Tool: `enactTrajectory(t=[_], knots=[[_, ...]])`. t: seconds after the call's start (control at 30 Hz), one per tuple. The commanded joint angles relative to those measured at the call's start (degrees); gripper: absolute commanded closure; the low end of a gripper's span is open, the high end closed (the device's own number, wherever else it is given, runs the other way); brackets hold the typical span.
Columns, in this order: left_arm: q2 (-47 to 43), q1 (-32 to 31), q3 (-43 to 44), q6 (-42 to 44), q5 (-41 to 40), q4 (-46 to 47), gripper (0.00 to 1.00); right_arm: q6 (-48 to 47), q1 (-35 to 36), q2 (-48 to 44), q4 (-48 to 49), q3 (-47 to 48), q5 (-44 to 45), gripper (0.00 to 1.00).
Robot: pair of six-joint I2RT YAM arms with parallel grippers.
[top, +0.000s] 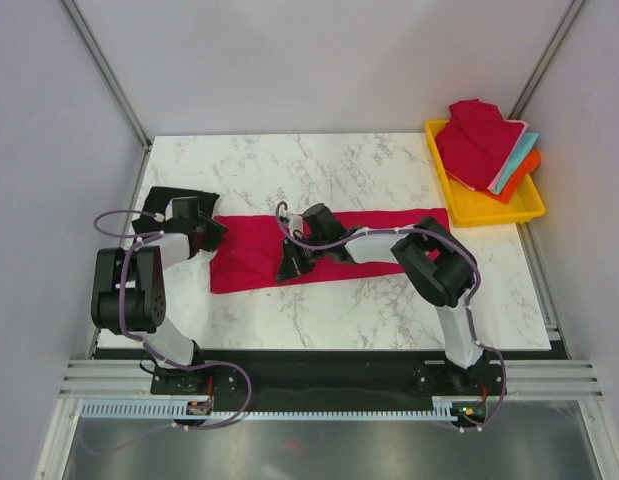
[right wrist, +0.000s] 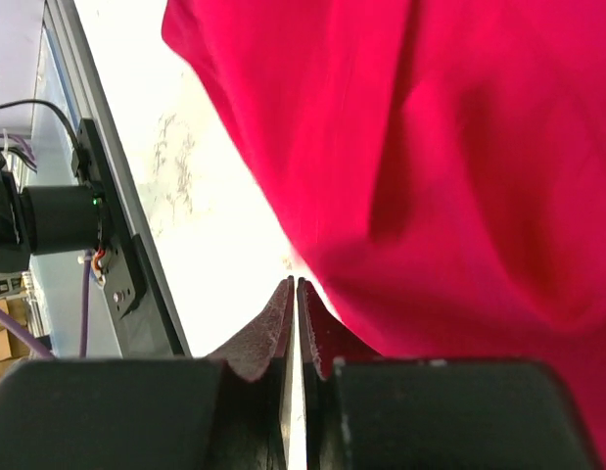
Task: Fold and stack the t-shirts
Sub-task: Fold the tshirt
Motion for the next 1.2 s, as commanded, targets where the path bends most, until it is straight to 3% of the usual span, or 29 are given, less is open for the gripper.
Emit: enactTrajectory(t=[0.0,0.07,0.1,0.13,0.17,0.33,0.53,0.73,1.17], knots=[[-0.7,0.4,1.0,0.3,-3.0,-1.8,0.59,0.6,0.9,-4.8,2.5,-3.7,0.2,0.9],[-0.6,0.4,1.1,0.4,-2.9,-1.8,0.59,0.3,0.9,-5.9,2.0,-5.1,0.4,0.87],[-0.6,0.4,1.1,0.4,-2.9,-1.8,0.59,0.4,1.2,-6.4,2.0,-6.4,0.3,0.8],[-0.5,0.4,1.1,0.4,-3.0,-1.8,0.59,0.3,1.4,-7.3,2.0,-6.8,0.3,0.6],[-0.6,0.4,1.2,0.5,-3.0,-1.8,0.59,0.2,1.5,-7.8,2.0,-7.4,0.4,0.54],[-0.9,0.4,1.1,0.7,-2.9,-1.8,0.59,-1.1,1.7,-10.8,1.3,-6.1,4.4,0.41],[-0.8,0.4,1.3,0.7,-2.0,-1.8,0.59,0.8,1.3,-8.6,0.1,1.6,8.6,0.32],[-0.3,0.4,0.9,0.1,0.9,-1.1,0.6,1.2,0.3,-4.4,1.0,7.7,12.6,0.3],[-1.9,0.4,0.4,0.1,-0.1,-1.1,0.6,7.2,0.4,11.1,4.5,21.0,4.2,0.31]])
